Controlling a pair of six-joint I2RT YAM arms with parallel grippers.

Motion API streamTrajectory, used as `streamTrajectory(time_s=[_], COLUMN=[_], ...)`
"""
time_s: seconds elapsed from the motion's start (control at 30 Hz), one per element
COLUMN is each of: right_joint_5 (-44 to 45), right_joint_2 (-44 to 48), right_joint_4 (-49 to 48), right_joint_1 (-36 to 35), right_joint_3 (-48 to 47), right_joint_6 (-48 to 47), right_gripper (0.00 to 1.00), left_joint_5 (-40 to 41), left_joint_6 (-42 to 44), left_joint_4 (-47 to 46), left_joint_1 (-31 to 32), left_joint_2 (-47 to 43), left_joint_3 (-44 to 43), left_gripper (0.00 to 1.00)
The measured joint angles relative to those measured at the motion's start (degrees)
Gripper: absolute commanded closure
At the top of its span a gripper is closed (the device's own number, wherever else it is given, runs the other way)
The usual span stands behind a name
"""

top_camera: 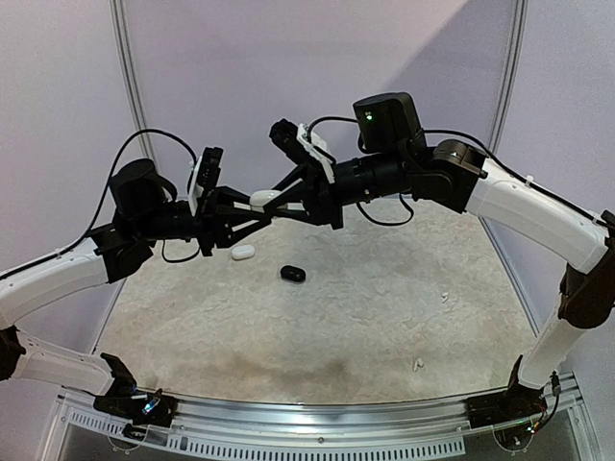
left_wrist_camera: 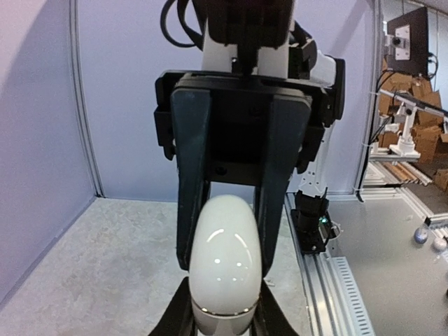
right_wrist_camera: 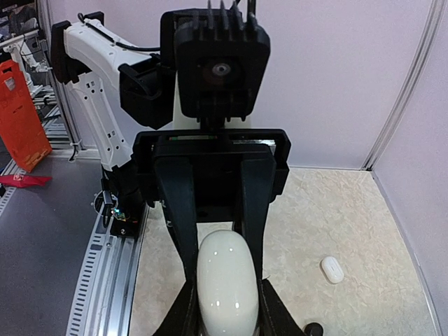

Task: Insert the wireless bluetooth earbuds into the charging case

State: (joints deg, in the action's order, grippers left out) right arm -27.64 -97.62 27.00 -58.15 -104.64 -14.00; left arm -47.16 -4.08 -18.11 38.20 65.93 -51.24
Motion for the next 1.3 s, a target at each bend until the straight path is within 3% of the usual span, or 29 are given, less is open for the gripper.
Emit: streamTrajectory(time_s=[0.1, 0.17, 0.23, 0.3, 0.37, 0.6, 1.1, 1.3], right_joint_5=[-0.1, -0.1, -0.1, 0.3, 1.6, 5.5, 8.3, 9.0], right_joint_2=[0.0, 0.0, 0.0, 0.0, 0.0, -0.1, -0.5, -1.0], right_joint_4=[0.0, -0.1, -0.1, -0.1, -0.2, -0.7, 0.0, -0.1], right_joint_1=[0.0, -0.1, -0.1, -0.1, -0.1, -0.3, -0.7, -0.5], right_joint_3=[0.0, 0.0, 0.0, 0.0, 0.0, 0.0, 0.0, 0.0], right_joint_6=[0.0, 0.0, 0.0, 0.2, 0.7, 1.9, 3.2, 3.7], right_gripper=[1.00, 0.96, 0.73, 0.60, 0.54, 0.52, 0.53, 0.53], left_joint_5=[0.0, 0.0, 0.0, 0.1, 0.2, 0.8, 4.0, 4.3], left_joint_6=[0.0, 0.0, 0.0, 0.0, 0.0, 3.9, 26.5, 30.0], left_joint_4=[0.0, 0.0, 0.0, 0.0, 0.0, 0.4, 10.2, 11.0], left_joint_1=[0.0, 0.0, 0.0, 0.0, 0.0, 0.0, 0.2, 0.4], left_joint_2=[0.1, 0.1, 0.1, 0.1, 0.1, 0.1, -0.8, -1.7], left_joint_3=[0.0, 0.0, 0.0, 0.0, 0.0, 0.0, -0.1, -0.1], left_gripper=[0.98, 1.00, 1.00, 1.00, 1.00, 1.00, 1.00, 1.00])
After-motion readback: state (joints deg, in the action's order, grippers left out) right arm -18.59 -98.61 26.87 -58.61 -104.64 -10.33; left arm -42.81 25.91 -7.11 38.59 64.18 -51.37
